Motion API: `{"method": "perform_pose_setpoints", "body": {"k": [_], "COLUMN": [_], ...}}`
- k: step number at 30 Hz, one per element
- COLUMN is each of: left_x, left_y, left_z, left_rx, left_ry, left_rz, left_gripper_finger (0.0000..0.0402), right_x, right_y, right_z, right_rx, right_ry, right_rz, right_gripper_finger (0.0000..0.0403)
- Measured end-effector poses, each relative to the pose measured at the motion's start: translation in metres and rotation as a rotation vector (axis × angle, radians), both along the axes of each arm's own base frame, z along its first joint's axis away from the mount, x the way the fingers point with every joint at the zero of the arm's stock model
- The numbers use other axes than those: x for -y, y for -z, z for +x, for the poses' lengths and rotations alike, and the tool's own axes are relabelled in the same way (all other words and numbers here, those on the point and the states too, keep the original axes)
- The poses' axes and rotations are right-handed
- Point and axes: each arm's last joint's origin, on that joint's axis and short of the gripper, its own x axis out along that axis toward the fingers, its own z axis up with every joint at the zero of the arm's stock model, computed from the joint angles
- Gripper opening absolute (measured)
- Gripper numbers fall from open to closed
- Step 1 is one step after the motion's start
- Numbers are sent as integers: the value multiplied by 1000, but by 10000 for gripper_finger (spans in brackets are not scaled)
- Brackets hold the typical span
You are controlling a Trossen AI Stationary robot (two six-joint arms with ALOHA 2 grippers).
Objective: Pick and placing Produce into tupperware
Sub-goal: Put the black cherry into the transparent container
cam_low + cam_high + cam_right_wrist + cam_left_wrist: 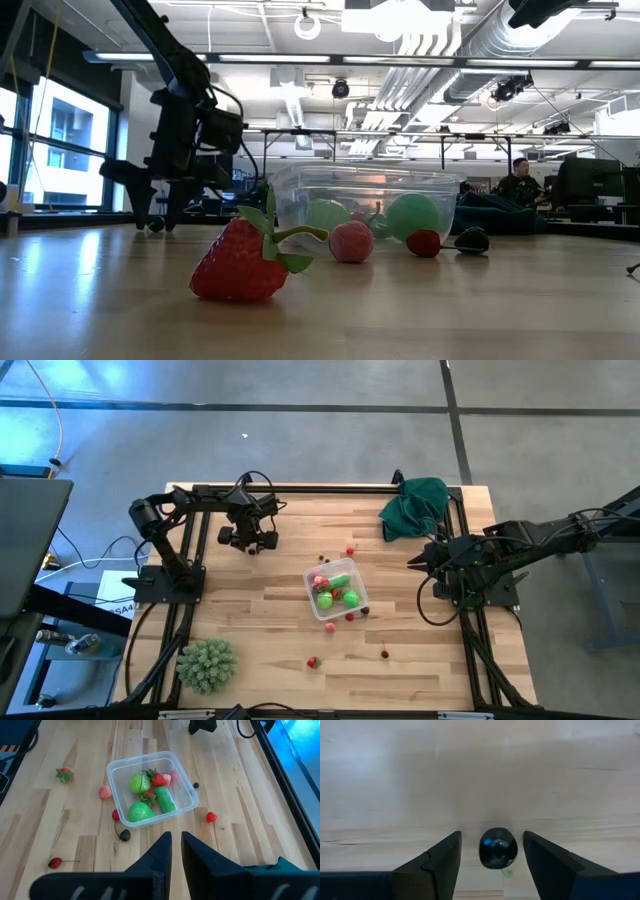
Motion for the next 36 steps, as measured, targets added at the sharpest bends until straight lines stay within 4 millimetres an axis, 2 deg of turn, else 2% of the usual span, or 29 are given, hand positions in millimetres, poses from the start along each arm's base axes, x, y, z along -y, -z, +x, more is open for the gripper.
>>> {"method": "perform_pose_setpoints", "body": {"k": [11, 20, 23, 36], "left_x": [0, 0, 0, 1], "left_y": [0, 0, 0, 0], "left_z": [0, 0, 0, 0], "left_rx": [1, 2, 1, 1], "left_ry": [3, 2, 1, -1], "left_rz": [-2, -7, -9, -10], "left_gripper_finger": [199, 121, 107, 118], "right_x": [0, 0, 0, 0], "right_y": [0, 0, 0, 0], "right_z": [0, 0, 0, 0], "right_rx": [0, 0, 0, 0], "right_ry": [0, 0, 0, 0], "right_rz": [0, 0, 0, 0], "right_gripper_finger": [32, 32, 32, 32]}}
